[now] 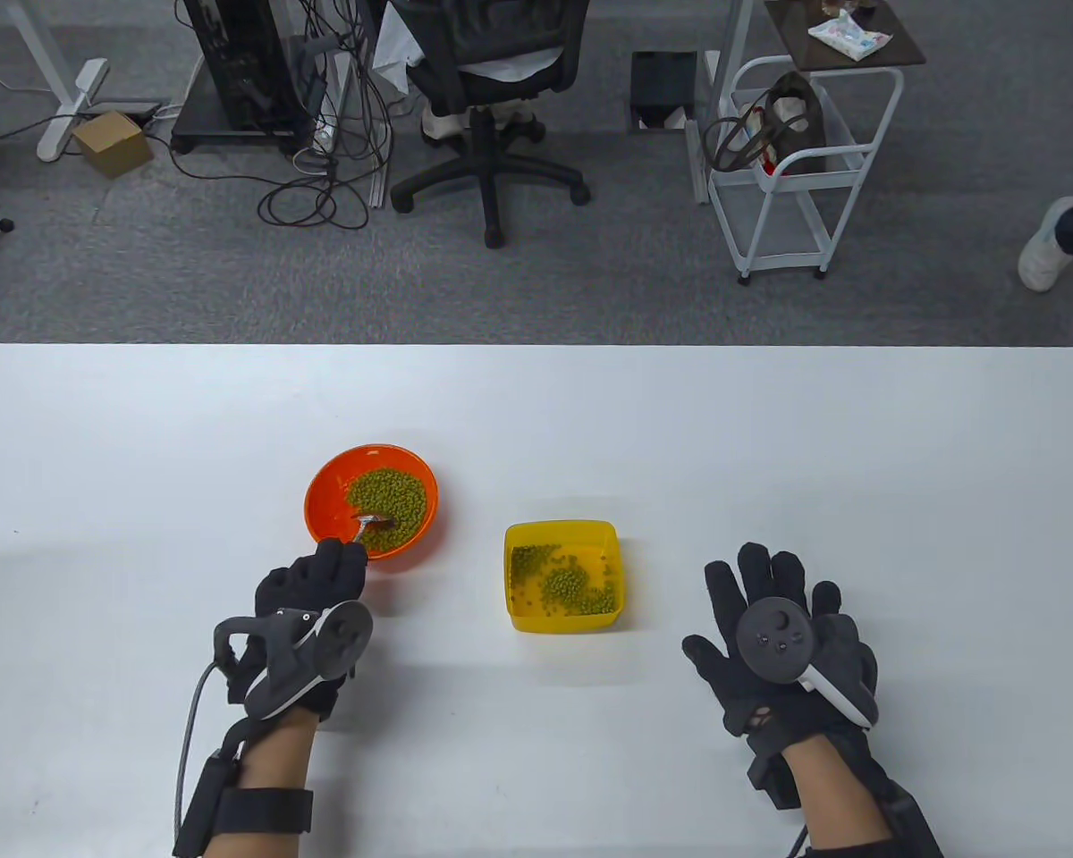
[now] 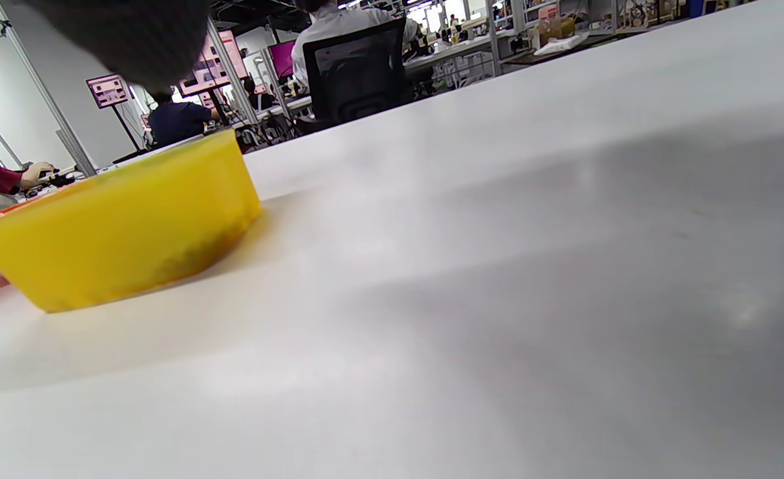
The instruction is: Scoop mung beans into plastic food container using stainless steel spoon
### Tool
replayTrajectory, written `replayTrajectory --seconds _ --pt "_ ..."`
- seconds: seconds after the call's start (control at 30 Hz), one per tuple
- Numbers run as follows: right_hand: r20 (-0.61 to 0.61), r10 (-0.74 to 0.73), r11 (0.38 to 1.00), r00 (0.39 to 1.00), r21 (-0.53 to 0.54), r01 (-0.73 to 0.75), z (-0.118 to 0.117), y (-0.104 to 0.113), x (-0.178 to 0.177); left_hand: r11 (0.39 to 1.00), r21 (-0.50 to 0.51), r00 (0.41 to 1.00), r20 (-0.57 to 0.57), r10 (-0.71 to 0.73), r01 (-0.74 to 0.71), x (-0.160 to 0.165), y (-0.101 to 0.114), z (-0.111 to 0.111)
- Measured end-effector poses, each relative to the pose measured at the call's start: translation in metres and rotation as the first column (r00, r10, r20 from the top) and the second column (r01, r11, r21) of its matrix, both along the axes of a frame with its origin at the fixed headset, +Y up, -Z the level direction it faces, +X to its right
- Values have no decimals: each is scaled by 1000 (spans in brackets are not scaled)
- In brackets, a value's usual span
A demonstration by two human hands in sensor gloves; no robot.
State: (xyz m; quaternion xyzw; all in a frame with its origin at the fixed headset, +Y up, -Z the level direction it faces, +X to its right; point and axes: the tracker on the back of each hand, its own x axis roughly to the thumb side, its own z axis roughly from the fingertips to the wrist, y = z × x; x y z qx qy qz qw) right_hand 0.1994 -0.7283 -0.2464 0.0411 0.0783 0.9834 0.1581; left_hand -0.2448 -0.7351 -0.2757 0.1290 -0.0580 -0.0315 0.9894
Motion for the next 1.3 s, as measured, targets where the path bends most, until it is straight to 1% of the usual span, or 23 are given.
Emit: replayTrajectory --seconds 0.1,0.27,0.33,0.43,0.77,0.87,0.97,1.03,1.13,1.2,1.23,1.3 --pt "0 1 1000 1000 -1 -1 0 0 0 998 -27 998 -2 -57 57 6 -4 -2" --pt "2 -1 1000 1000 -2 1 0 0 0 994 -80 997 -8 -79 78 9 -9 -4" --pt "1 2 1000 1000 -4 -2 0 -1 0 987 -107 992 -11 -123 121 10 -12 -5" --pt "0 3 1000 1000 -4 -3 0 -1 0 982 -128 990 -11 -144 141 10 -16 -6" --pt "0 4 1000 1000 -5 -4 0 -1 0 974 -157 985 -13 -170 166 13 -15 -5" --pt "1 1 1000 1000 -5 -1 0 -1 0 975 -176 991 -9 -135 132 11 -12 -5" --pt "3 -3 1000 1000 -4 3 0 -1 1 985 -162 998 -2 -65 64 7 -5 -2" --pt "3 -3 1000 1000 -5 3 0 -1 1 990 -139 1000 -3 -19 18 4 3 2" --pt "1 -1 1000 1000 -4 1 0 -1 0 996 -48 997 2 78 -78 -1 22 9" --pt "-1 1 1000 1000 -2 -1 0 -1 0 988 -10 988 22 156 -156 -3 30 13" --pt "-3 3 1000 1000 -1 -3 -1 -1 0 974 -5 973 46 226 -226 -3 36 16" --pt "-5 4 1000 1000 -1 -4 0 -1 0 947 -56 944 82 319 -315 -2 39 19"
